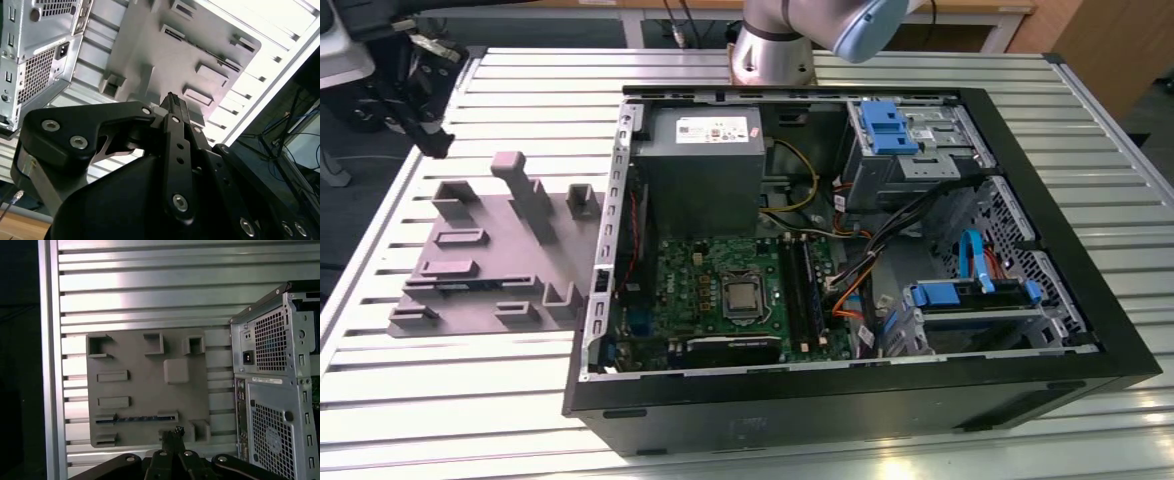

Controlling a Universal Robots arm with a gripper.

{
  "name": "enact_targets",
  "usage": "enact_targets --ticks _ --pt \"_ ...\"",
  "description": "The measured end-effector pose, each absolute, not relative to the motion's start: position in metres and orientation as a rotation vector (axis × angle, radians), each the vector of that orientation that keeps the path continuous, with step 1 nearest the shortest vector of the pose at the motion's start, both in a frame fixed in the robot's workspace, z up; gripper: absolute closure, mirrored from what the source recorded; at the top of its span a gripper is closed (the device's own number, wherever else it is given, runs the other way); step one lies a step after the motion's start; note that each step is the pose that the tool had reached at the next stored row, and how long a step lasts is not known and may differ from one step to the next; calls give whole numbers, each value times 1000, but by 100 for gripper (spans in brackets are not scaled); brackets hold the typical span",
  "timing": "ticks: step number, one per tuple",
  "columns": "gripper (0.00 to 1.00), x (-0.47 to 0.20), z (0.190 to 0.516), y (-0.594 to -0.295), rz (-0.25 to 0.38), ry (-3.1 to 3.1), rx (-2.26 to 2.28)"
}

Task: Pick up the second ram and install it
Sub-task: 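Reach for the second ram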

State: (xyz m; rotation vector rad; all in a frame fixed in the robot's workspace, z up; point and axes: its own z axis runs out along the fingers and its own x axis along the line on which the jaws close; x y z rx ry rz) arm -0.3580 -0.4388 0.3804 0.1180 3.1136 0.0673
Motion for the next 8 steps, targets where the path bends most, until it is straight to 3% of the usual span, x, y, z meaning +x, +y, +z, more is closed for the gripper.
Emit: enact_targets --ticks 8 --pt "89 -387 380 -439 67 3115 118"
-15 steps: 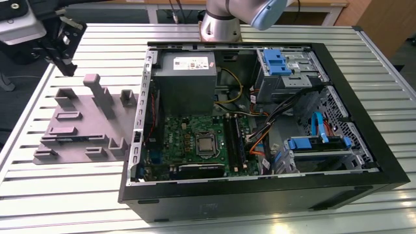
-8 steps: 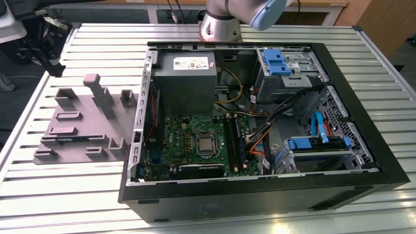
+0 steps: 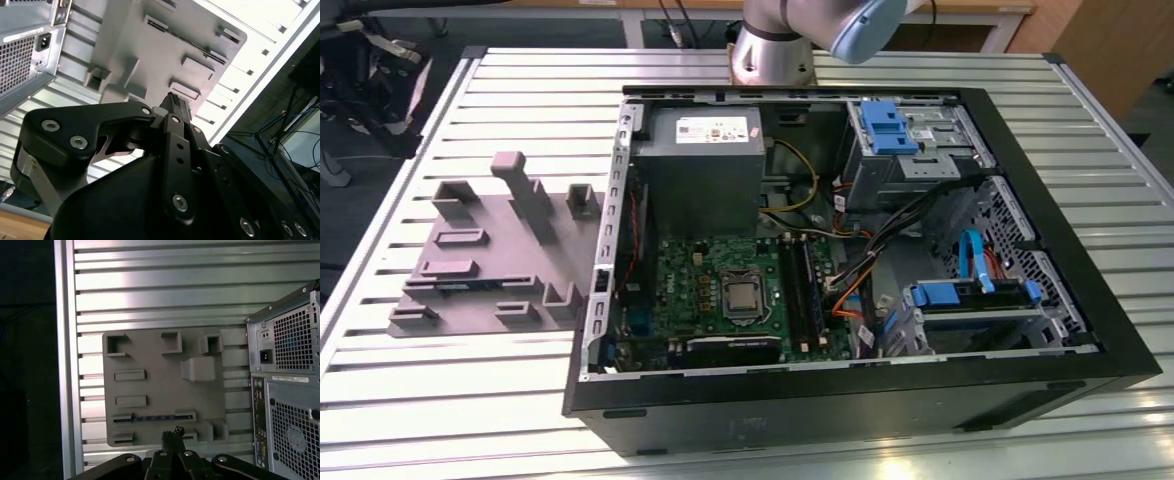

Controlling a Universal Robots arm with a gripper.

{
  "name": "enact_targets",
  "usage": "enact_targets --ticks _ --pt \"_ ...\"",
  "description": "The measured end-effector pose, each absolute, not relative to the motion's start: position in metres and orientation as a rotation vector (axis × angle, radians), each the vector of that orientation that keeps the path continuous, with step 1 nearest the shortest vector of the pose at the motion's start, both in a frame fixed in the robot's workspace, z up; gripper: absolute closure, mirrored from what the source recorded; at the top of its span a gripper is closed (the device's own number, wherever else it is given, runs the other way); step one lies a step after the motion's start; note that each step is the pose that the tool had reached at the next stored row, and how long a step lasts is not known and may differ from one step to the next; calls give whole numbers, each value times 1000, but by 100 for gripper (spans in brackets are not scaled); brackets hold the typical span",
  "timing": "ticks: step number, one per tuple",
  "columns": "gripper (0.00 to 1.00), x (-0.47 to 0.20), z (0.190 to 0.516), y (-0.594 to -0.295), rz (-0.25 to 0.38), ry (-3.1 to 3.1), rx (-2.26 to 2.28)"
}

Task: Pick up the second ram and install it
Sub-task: 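Reach for the second ram, then pick up the second ram and move it above second insertion slot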

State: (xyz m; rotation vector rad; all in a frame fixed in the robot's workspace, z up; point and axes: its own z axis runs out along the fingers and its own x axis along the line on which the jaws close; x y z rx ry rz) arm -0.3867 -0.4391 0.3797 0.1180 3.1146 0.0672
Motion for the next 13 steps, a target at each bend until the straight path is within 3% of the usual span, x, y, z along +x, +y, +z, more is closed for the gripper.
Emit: enact_targets --ticks 13 --pt "89 -409 379 -439 67 3115 118"
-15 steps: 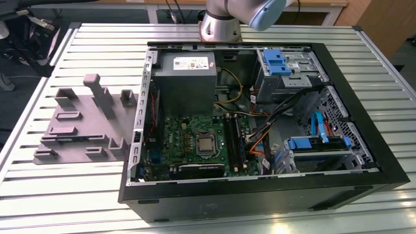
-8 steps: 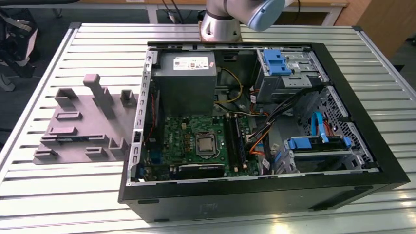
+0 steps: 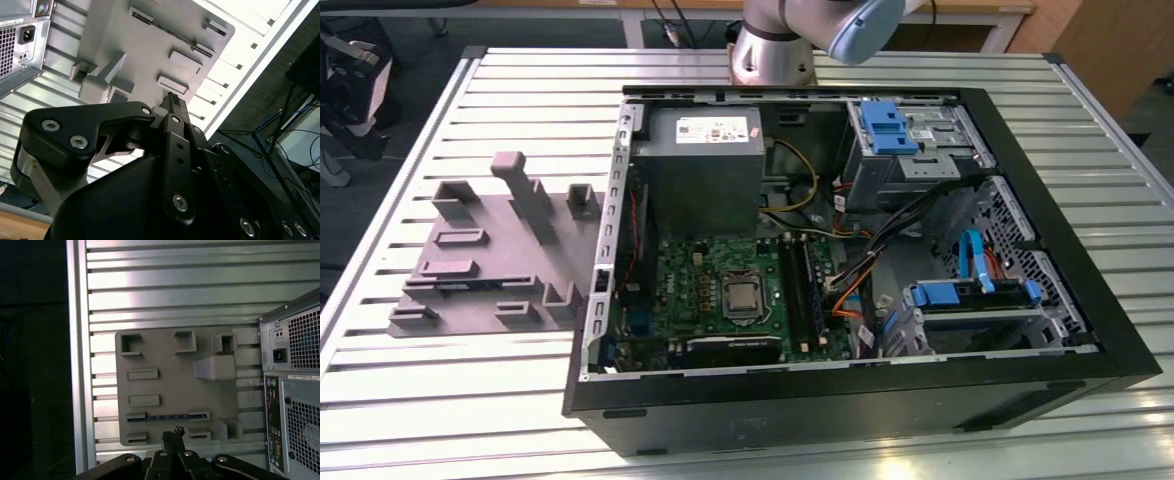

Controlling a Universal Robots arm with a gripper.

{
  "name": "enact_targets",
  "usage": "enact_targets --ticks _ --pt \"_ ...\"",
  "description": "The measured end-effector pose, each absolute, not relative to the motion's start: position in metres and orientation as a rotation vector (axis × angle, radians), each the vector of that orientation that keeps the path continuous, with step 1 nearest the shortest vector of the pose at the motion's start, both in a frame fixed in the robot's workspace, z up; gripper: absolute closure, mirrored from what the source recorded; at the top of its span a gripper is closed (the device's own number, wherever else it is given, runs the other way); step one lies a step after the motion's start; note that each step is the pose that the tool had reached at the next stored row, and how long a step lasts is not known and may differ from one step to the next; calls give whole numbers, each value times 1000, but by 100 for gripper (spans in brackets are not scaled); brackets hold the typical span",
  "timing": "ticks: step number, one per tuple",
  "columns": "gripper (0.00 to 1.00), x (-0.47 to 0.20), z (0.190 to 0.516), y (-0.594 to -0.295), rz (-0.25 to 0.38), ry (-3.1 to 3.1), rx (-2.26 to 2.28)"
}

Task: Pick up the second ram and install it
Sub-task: 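Pick up the second ram and move it above second insertion slot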

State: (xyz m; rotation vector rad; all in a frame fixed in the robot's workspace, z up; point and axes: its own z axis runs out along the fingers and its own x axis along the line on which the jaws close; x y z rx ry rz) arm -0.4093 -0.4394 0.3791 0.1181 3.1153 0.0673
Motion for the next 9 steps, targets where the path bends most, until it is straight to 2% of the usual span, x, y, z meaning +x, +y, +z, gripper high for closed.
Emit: enact_targets --ticks 9 --pt "89 -410 379 -439 67 3115 116"
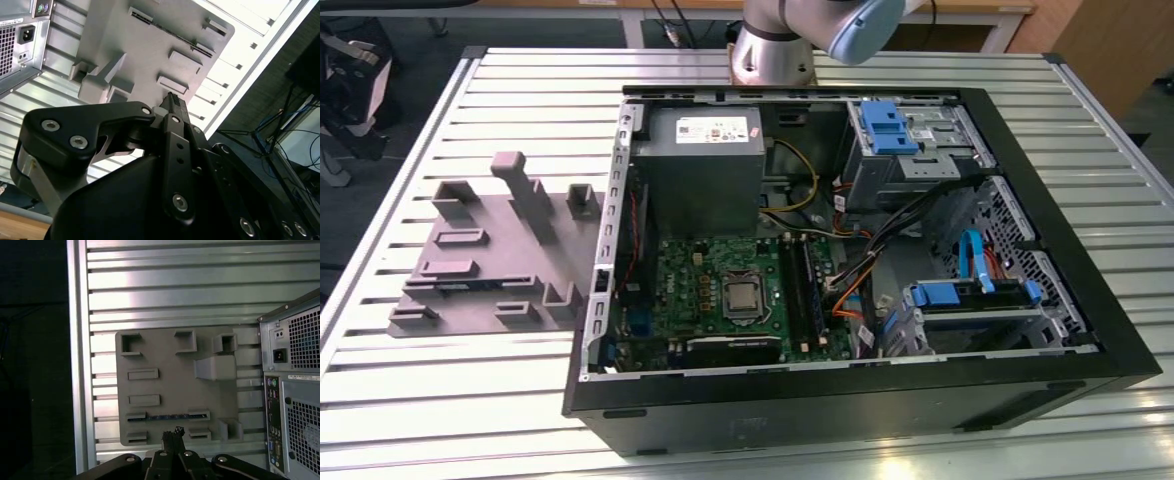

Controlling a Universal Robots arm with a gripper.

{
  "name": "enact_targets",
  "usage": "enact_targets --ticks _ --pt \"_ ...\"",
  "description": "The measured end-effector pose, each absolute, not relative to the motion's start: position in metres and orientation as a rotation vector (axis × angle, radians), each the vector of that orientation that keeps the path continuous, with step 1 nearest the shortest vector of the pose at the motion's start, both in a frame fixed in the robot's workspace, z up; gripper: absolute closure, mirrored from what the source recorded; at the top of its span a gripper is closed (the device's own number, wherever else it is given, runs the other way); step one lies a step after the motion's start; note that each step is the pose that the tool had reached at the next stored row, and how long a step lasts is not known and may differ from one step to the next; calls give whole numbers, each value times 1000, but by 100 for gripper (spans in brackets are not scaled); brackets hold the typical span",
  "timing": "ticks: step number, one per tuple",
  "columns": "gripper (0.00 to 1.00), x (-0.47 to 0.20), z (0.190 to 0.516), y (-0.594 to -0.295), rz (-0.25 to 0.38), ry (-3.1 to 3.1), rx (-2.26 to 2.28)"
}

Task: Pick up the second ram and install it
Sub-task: 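Pick up the second ram and move it above second insertion slot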

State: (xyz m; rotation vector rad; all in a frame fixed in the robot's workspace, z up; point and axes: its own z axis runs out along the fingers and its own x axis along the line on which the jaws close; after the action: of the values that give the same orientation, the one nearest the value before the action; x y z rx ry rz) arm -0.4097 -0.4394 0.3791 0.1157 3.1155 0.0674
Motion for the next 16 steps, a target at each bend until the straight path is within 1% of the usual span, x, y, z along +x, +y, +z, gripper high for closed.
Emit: enact_targets --ticks 16 --pt "89 -410 379 -440 70 3117 -181"
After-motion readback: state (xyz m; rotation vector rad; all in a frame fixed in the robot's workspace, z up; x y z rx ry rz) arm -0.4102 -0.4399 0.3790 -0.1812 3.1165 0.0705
